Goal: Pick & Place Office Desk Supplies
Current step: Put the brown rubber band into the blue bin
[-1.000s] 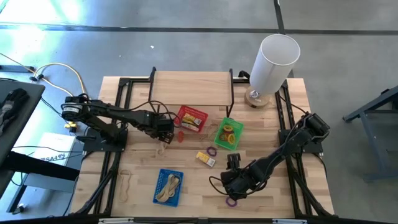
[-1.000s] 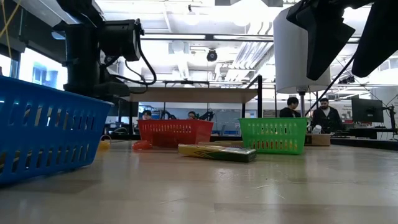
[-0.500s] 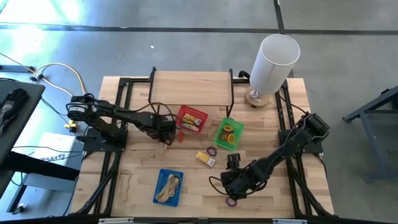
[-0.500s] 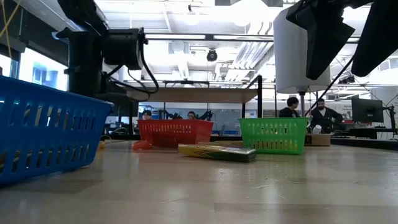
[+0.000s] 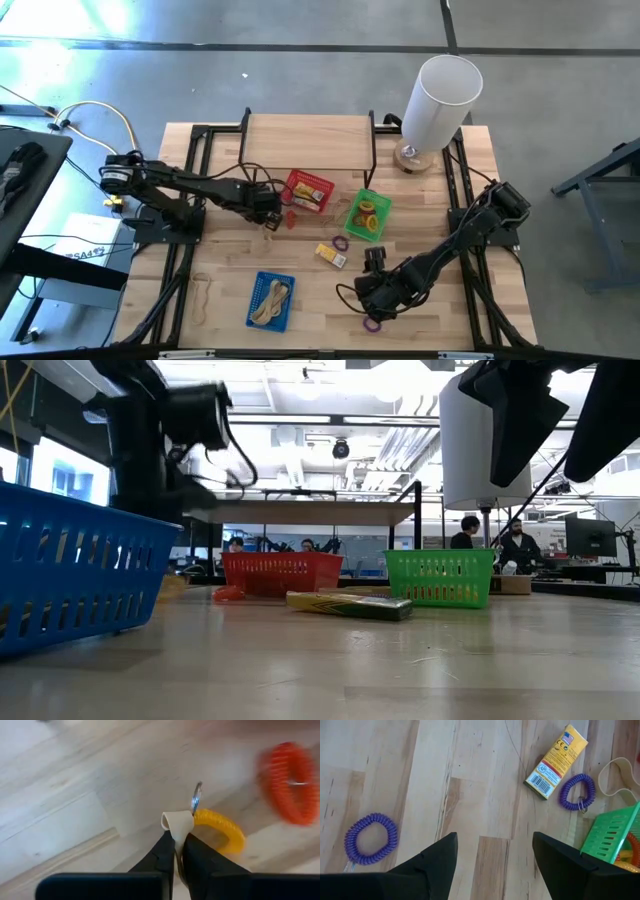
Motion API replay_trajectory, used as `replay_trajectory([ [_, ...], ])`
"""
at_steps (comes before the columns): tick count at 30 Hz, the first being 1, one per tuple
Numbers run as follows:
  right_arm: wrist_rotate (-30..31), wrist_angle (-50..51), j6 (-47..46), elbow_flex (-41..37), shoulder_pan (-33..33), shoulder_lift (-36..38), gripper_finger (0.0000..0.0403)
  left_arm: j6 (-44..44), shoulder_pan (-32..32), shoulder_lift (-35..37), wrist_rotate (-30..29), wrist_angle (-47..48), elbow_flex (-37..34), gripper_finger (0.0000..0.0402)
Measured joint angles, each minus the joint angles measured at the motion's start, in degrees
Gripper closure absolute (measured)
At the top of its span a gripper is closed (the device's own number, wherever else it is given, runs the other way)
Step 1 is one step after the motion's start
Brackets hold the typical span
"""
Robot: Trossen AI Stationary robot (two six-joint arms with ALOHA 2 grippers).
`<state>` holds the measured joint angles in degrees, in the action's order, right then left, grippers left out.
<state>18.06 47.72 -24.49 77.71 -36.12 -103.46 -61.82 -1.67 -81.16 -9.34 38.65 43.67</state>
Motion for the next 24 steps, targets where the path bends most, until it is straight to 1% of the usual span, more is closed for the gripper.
replay_trajectory([
  [6, 0.0, -0.2, 0.4, 0.0, 0.0, 0.0, 0.0157, -0.7, 3.1, 5.4, -2.4, -0.2, 1.0, 0.0388],
  [11, 0.0, -0.5, 0.4, 0.0, 0.0, 0.0, 0.0157, -0.8, 5.2, 8.7, -3.0, -0.2, 1.2, 0.0388],
  [16, 0.0, -1.1, 0.8, 0.0, 0.0, 0.0, 0.0157, -0.6, 6.4, 9.2, -3.3, -0.1, 1.2, 0.0388],
  [24, 0.0, -1.2, 0.8, 0.0, 0.0, 0.0, 0.0157, 0.4, 6.5, 9.2, -3.3, 0.1, 1.2, 0.0388],
])
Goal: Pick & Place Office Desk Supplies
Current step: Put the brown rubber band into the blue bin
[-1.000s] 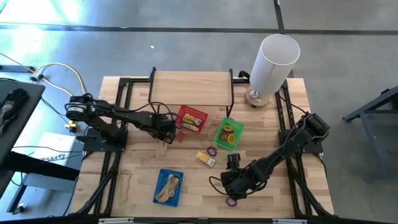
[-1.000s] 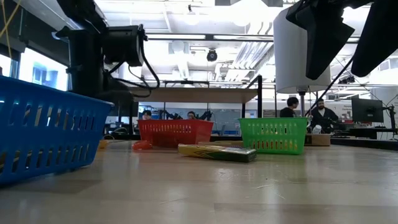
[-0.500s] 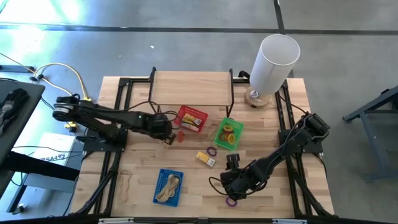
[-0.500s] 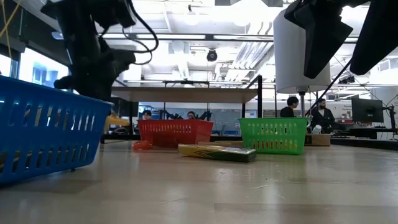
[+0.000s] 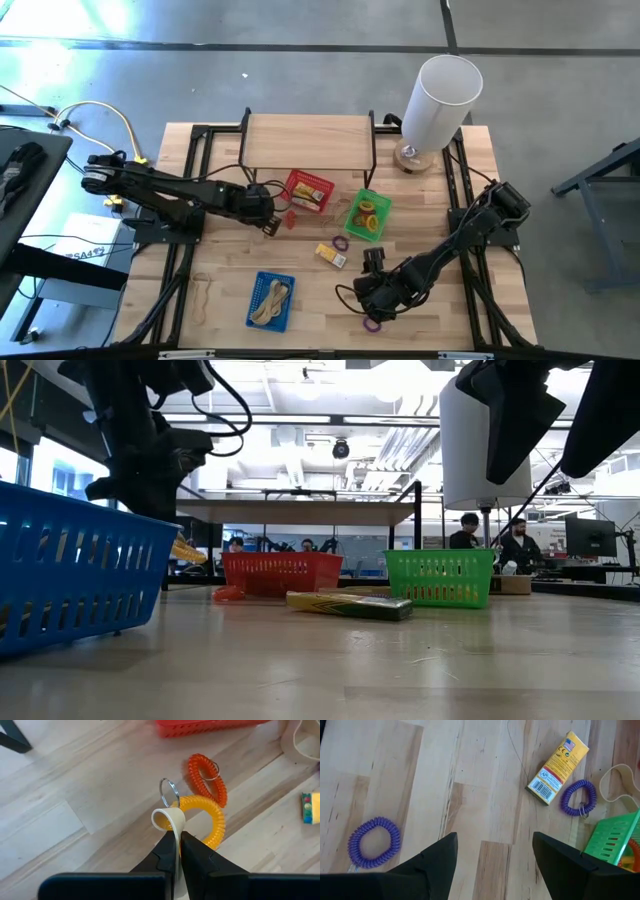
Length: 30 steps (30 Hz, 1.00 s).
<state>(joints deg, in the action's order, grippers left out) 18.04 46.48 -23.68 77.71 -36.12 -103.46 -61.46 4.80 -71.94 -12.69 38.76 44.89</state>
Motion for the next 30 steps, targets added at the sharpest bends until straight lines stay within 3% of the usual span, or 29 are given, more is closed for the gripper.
replay_trajectory([
  [9, 0.0, 0.0, 0.1, 0.0, 0.0, 0.0, 0.0157, 0.3, 0.0, -1.0, -0.1, 0.2, 0.0, 0.0388],
  [21, -0.1, 0.0, 0.3, 0.0, 0.2, 0.0, 0.0157, 0.3, 0.0, -9.0, 0.0, 0.0, 0.0, 0.0389],
  [30, 0.0, -0.5, 1.0, 0.0, 0.2, 0.0, 0.0157, 0.1, 0.0, -8.7, -0.3, 0.0, 0.2, 0.0389],
])
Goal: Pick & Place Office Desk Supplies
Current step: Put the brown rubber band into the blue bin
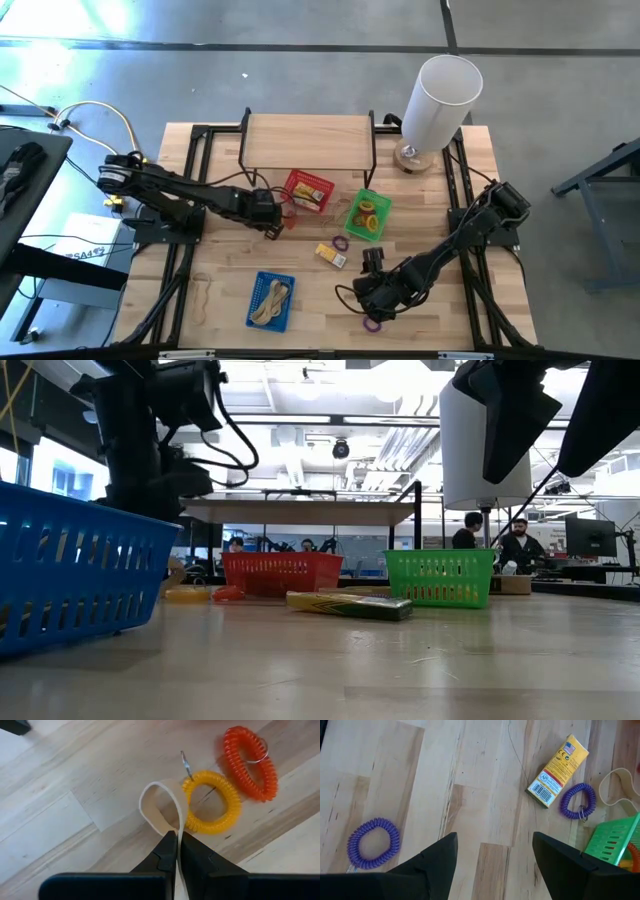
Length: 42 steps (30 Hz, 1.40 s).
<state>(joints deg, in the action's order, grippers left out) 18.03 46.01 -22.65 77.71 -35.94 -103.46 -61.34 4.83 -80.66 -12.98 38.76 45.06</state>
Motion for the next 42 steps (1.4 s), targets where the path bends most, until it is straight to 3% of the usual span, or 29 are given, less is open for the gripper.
replay_trajectory([
  [9, 0.0, -0.1, 0.0, 0.0, 0.1, 0.0, 0.0157, 2.1, 4.2, 4.7, -2.6, 0.7, 6.0, 0.0398],
  [22, -0.4, -0.2, 0.1, 0.0, -0.2, 0.0, 0.0157, -0.5, 19.9, 5.5, -15.9, 14.4, 27.1, 0.04],
  [31, -0.4, -1.5, 0.4, 0.0, -1.0, 0.0, 0.0157, -1.1, 32.0, 4.9, -15.9, -1.8, 28.4, 0.04],
  [42, -3.5, -4.1, 1.4, 0.0, -1.2, 0.0, 0.0157, -11.6, 39.3, -2.2, -17.2, -7.5, 28.4, 0.04],
])
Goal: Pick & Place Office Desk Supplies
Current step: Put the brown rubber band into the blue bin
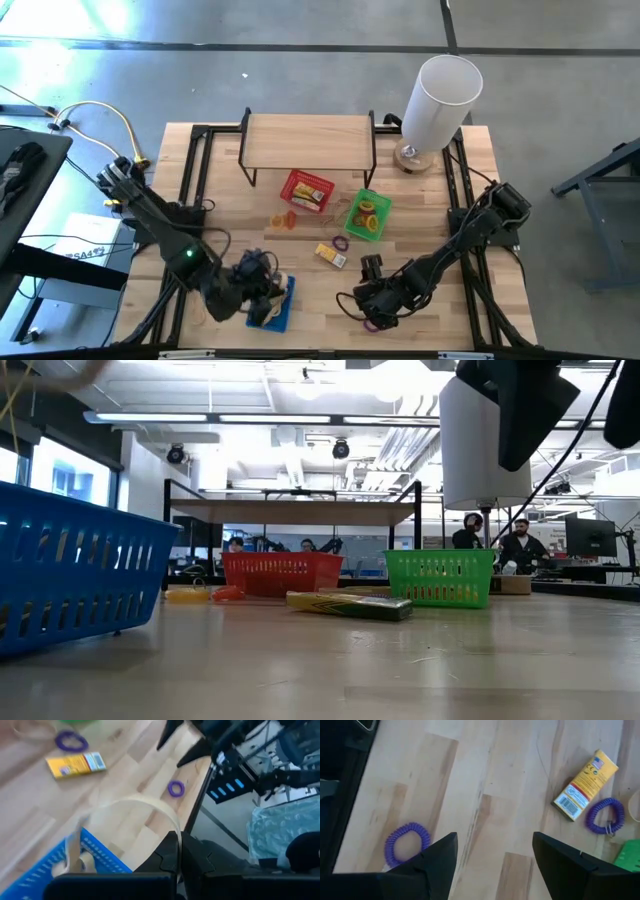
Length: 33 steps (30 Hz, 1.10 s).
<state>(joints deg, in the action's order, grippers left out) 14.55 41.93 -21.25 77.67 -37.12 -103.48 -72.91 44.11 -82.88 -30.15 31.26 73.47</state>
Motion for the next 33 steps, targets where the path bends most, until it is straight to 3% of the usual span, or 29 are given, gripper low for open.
replay_trajectory([
  [8, -1.3, -2.0, 0.8, 0.0, 0.0, 0.0, 0.0157, -5.1, 2.1, -5.9, -0.7, -2.6, 0.0, 0.04],
  [22, -2.9, -3.5, 1.5, 0.0, -0.4, 0.0, 0.0157, -9.6, 4.4, -7.3, -4.6, -1.2, -0.1, 0.0401],
  [33, -2.7, -3.7, 1.5, 0.0, -0.4, 0.0, 0.0157, -20.3, 4.9, -9.7, -4.1, 4.5, -0.1, 0.0401],
])
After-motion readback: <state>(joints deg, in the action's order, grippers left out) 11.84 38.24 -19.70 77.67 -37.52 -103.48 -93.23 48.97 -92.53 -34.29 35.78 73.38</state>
